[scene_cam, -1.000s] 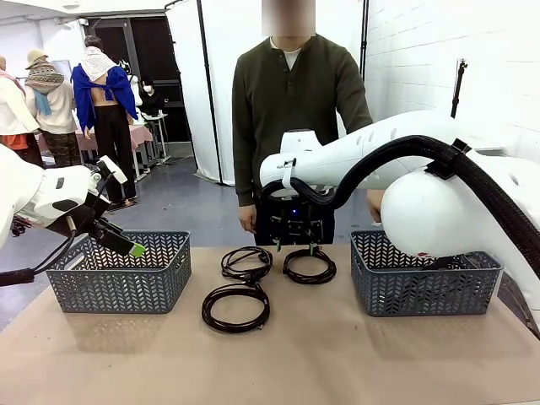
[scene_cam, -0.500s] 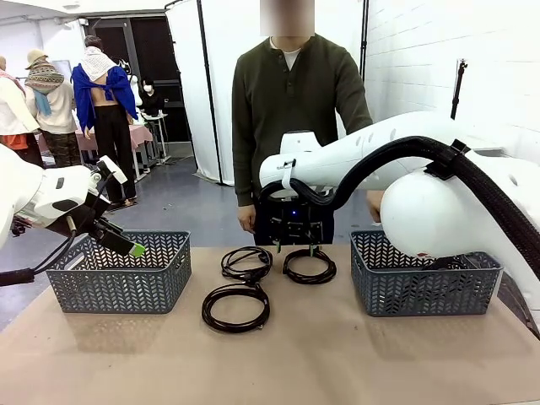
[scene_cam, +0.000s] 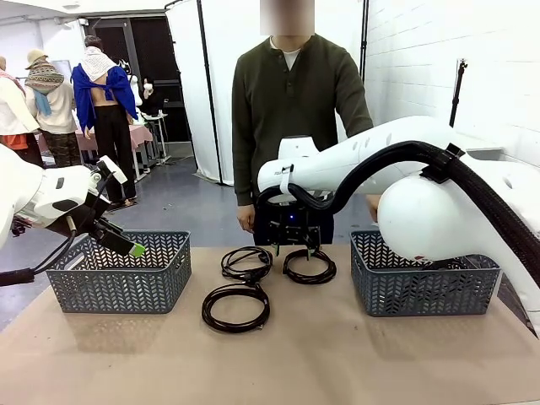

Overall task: Organize the cables according to human instructions.
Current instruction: Pick up a bundle of cables and place it in the basket indicated by the human.

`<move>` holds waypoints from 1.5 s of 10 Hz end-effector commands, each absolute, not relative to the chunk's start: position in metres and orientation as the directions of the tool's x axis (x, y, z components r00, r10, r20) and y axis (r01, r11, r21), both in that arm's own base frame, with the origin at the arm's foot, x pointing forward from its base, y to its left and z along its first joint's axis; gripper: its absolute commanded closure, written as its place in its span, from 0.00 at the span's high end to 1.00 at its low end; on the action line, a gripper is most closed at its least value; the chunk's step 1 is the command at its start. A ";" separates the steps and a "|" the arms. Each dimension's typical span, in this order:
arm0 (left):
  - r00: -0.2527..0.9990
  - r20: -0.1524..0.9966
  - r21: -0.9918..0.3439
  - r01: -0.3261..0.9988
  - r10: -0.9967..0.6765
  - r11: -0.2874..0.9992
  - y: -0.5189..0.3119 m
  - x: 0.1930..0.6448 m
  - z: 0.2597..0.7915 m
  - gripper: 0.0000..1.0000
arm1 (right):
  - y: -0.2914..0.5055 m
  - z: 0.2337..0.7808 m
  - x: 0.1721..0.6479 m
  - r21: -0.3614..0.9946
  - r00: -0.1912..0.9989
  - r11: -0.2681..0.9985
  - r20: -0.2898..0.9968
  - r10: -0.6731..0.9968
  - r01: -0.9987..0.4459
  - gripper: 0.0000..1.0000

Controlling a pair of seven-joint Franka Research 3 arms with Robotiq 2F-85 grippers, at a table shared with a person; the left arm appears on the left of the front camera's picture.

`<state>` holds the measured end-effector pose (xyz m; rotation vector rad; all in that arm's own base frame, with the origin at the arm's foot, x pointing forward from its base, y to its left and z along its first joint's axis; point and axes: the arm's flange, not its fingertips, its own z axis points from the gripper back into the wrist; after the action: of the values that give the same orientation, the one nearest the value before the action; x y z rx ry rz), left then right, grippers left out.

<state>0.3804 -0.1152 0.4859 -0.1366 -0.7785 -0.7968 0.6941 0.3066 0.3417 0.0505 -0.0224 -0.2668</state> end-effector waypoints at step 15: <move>0.451 0.679 0.159 0.680 -0.579 0.716 -0.115 0.381 0.485 1.00 | 0.317 0.318 0.746 -0.005 0.949 0.950 0.046 -0.311 0.312 1.00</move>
<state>0.3804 -0.1152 0.4859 -0.1366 -0.7785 -0.7968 0.7252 0.3074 0.3145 0.0275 -0.0350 -0.3037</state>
